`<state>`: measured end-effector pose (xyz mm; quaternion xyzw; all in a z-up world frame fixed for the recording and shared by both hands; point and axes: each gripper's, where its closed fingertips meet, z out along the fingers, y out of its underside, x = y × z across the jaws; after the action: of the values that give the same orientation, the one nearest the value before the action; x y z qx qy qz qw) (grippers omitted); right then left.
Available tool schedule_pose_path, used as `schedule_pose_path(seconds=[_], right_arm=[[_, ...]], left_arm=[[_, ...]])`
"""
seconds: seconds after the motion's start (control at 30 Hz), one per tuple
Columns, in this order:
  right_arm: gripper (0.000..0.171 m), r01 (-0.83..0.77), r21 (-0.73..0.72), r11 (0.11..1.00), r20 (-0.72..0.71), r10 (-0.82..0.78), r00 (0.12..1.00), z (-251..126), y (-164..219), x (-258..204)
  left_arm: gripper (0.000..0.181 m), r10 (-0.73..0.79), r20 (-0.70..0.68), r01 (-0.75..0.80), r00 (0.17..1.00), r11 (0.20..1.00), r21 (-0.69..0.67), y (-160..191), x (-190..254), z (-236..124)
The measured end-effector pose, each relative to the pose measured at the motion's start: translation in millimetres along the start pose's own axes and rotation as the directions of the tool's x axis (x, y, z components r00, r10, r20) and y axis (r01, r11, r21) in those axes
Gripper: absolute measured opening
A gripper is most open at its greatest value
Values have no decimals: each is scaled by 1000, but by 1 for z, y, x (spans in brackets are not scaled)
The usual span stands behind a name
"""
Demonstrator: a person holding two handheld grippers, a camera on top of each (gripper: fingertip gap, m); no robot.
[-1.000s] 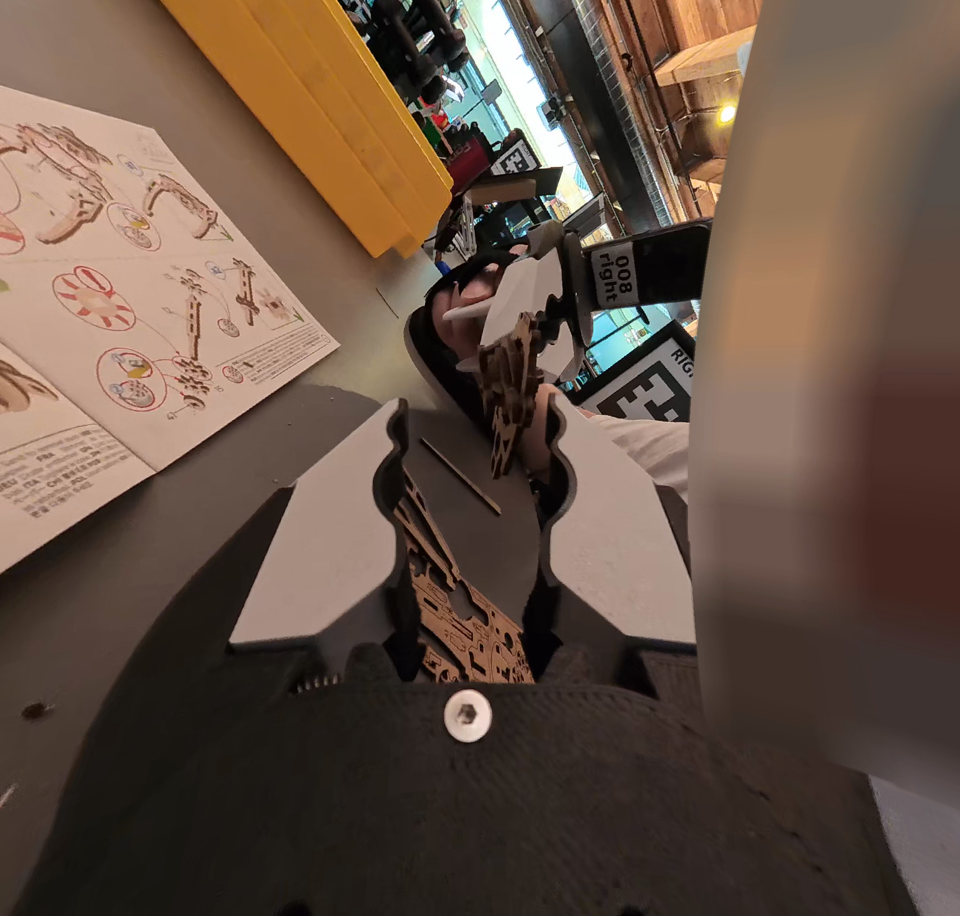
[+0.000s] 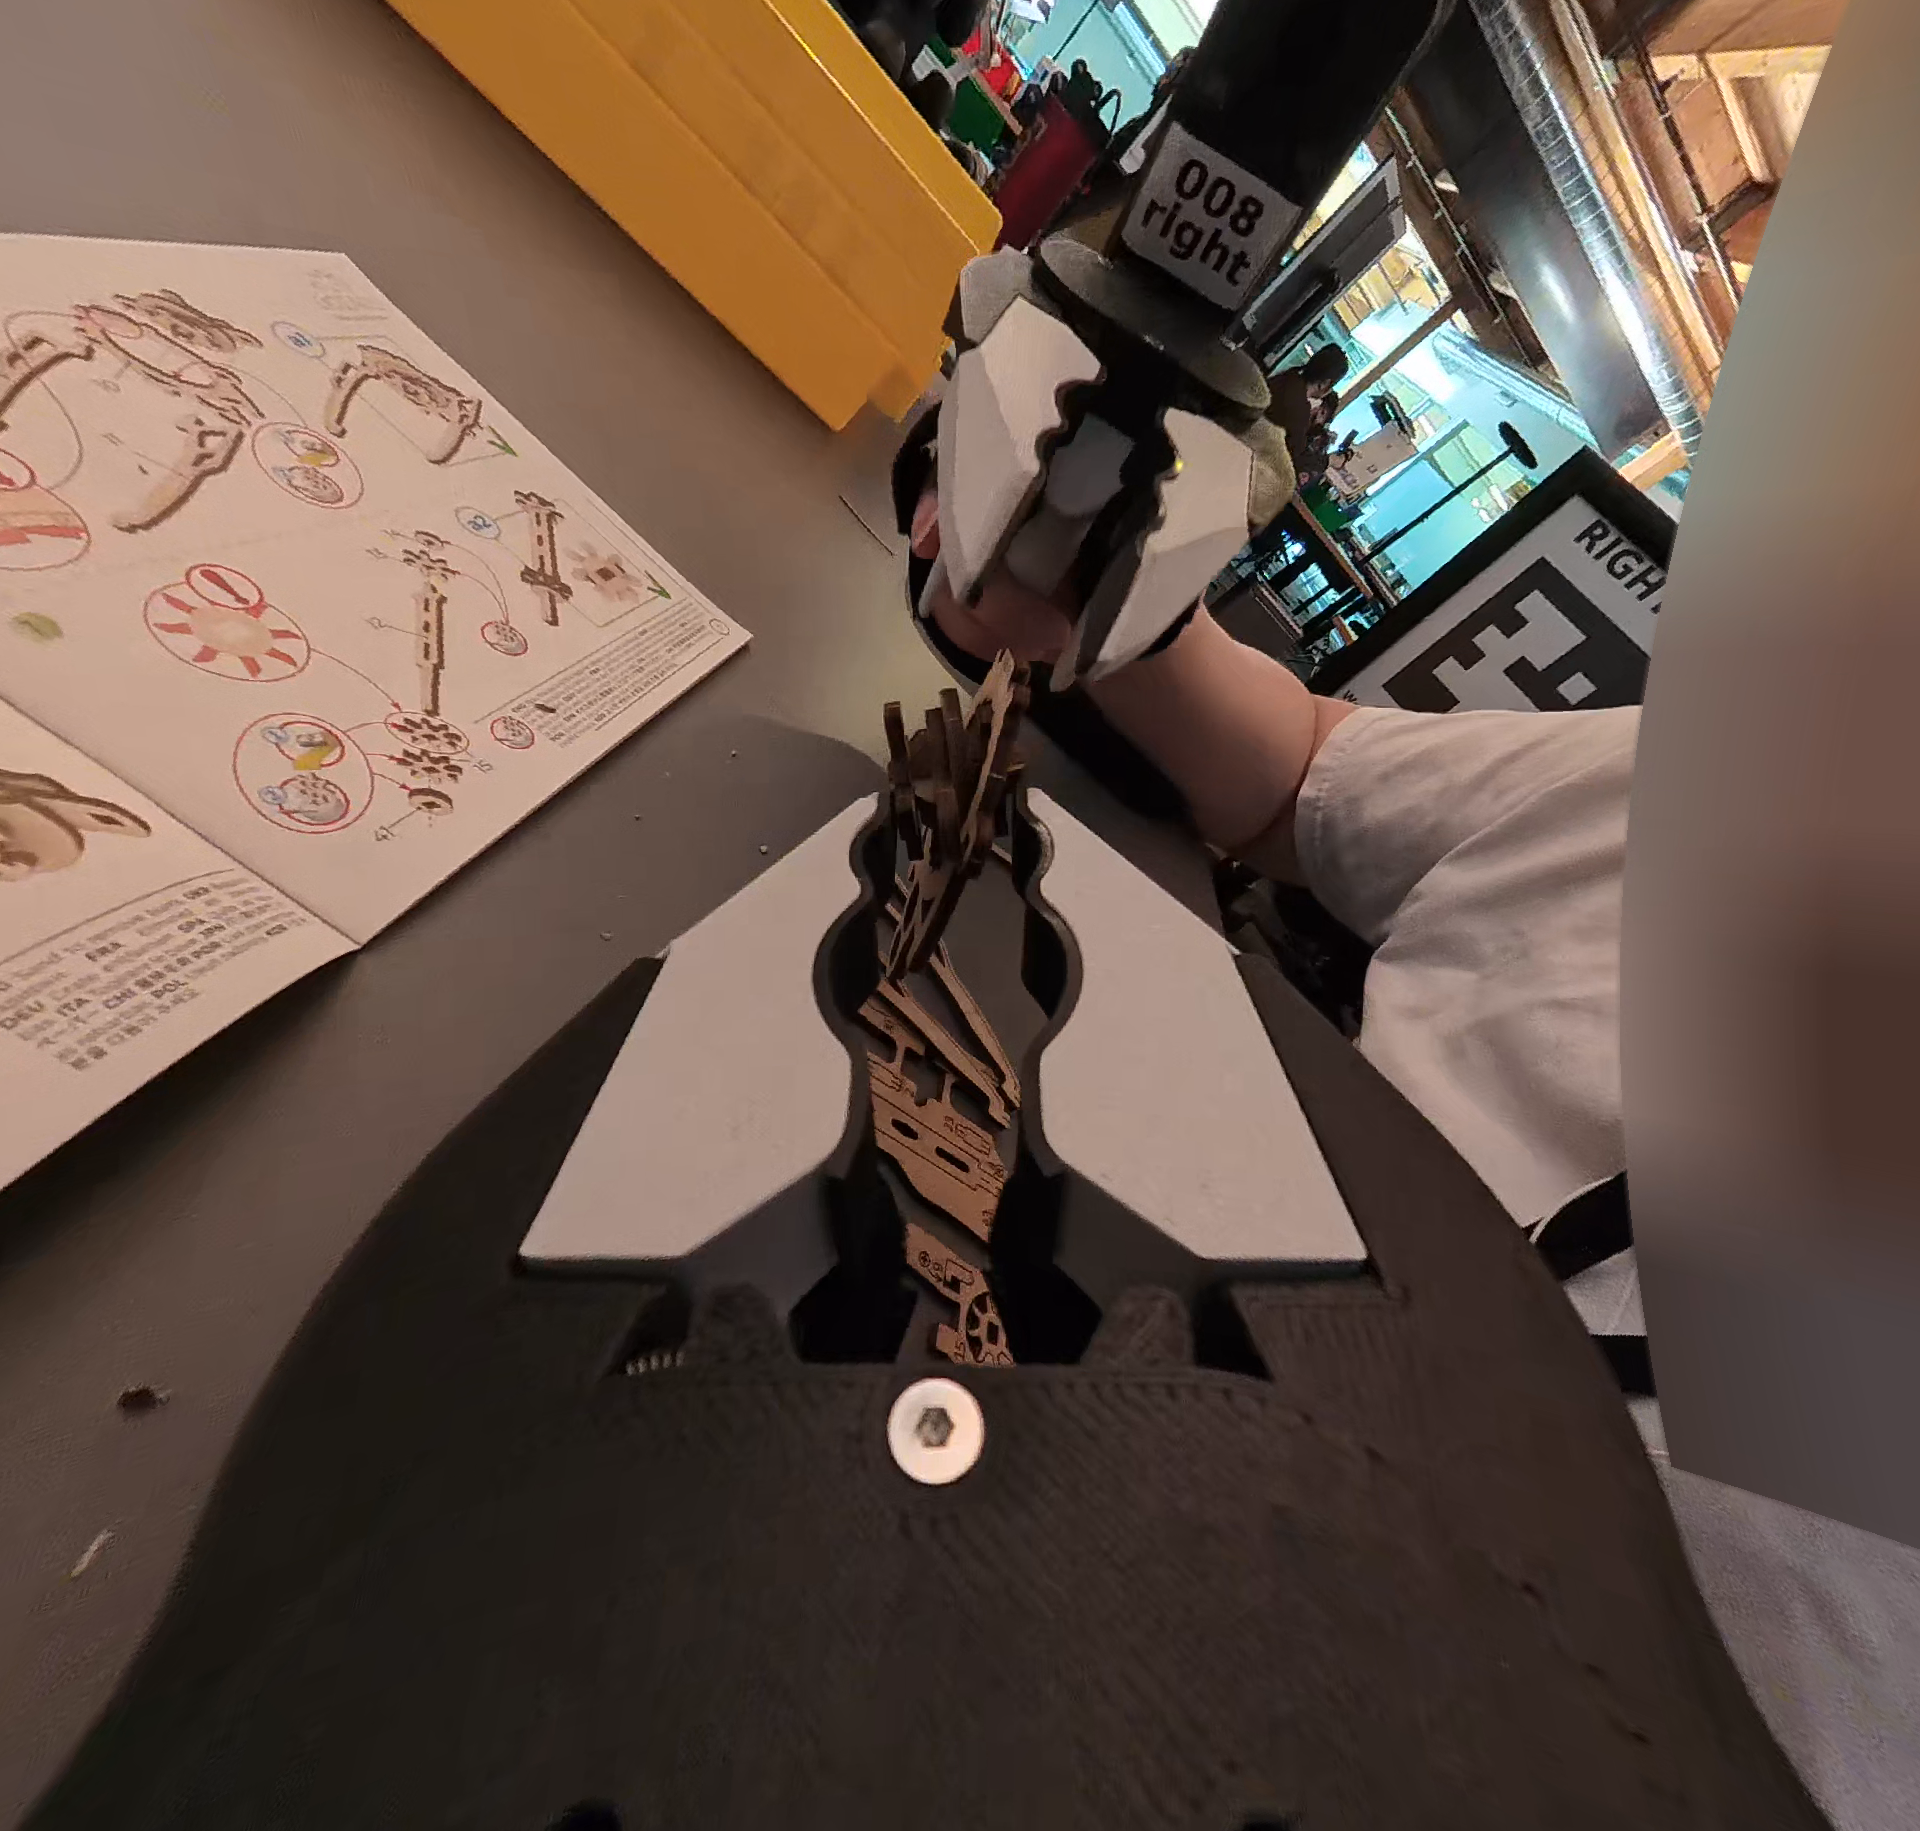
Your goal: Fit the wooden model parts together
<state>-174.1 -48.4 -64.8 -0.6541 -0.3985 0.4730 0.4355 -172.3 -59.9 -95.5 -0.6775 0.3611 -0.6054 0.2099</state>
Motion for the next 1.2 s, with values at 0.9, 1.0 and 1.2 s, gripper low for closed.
schedule_pose_path(seconds=[0.9,1.0,1.2], right_arm=[[1,-436,-1,900,259,421,869,-4,1,-6],[1,-447,-6,895,250,434,866,-4,2,-3],[1,-473,-15,881,259,461,849,-3,4,-3]], left_arm=[[19,48,-89,-50,995,999,-20,2,18,2],[18,29,-105,-30,994,999,-14,1,18,1],[18,98,-66,-101,993,994,-46,6,17,4]])
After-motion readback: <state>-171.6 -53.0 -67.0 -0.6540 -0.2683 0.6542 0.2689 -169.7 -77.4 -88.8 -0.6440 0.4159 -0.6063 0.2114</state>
